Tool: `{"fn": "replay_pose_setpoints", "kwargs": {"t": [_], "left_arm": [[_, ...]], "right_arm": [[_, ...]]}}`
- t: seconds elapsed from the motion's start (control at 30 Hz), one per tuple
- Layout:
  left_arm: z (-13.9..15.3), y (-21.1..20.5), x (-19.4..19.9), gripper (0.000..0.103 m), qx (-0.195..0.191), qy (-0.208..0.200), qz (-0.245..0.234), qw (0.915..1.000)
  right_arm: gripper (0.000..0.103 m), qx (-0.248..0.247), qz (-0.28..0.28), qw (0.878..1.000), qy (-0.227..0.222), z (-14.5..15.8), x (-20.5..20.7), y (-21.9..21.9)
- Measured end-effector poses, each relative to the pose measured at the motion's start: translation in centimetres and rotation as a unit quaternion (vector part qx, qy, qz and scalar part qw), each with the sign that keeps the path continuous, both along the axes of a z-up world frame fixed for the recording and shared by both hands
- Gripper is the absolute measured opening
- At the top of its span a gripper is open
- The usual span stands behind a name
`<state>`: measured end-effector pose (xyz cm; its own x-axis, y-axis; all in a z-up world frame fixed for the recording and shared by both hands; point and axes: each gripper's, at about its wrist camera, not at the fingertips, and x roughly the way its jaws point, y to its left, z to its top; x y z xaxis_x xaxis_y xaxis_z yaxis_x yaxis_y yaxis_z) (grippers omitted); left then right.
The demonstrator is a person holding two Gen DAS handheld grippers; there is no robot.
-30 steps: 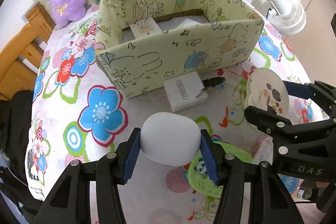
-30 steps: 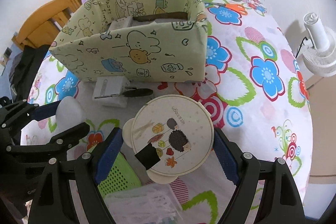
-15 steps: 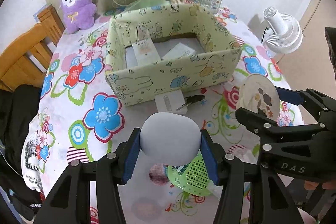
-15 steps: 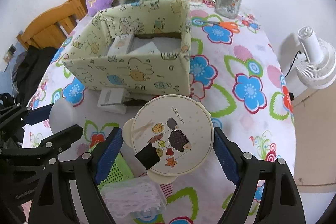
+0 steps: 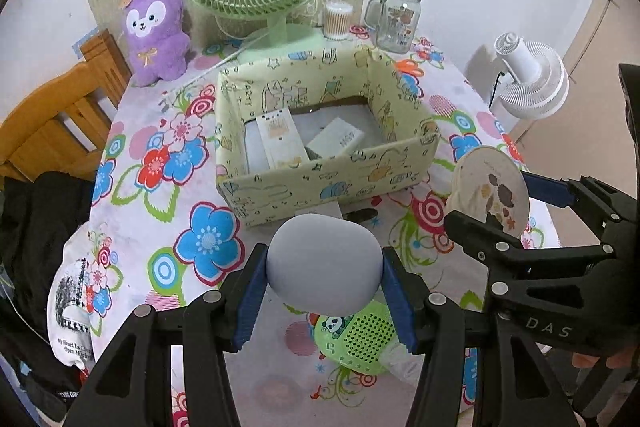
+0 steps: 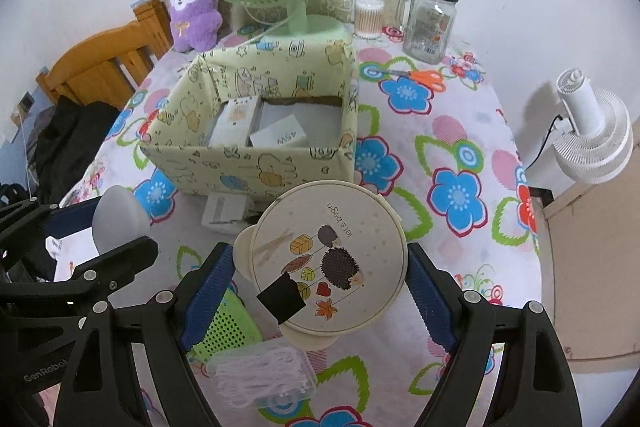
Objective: Organize rigid objects
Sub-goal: 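Lift the puck and painted lid and carry both over the fabric box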
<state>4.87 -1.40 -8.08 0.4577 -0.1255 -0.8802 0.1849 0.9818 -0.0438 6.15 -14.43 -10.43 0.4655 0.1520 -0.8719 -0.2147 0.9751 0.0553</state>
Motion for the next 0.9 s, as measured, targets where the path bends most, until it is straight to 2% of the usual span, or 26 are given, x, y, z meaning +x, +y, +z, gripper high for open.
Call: {"fn": "replay_pose_setpoints", "kwargs": {"t": [0.37, 0.9], "left_arm": [[2.3, 0.5, 1.3, 0.057, 0.003, -0.013, -0.002, 0.9999], [4.0, 1.3, 4.1, 0.057, 0.0, -0.024, -0.009, 0.9997]], "right_arm": [[0.086, 0.008, -0.001, 1.0, -0.016, 2.5, 1.2, 0.5], [0.086, 0.017, 0.003, 1.0, -0.026, 4.0, 4.2, 1.3]]}}
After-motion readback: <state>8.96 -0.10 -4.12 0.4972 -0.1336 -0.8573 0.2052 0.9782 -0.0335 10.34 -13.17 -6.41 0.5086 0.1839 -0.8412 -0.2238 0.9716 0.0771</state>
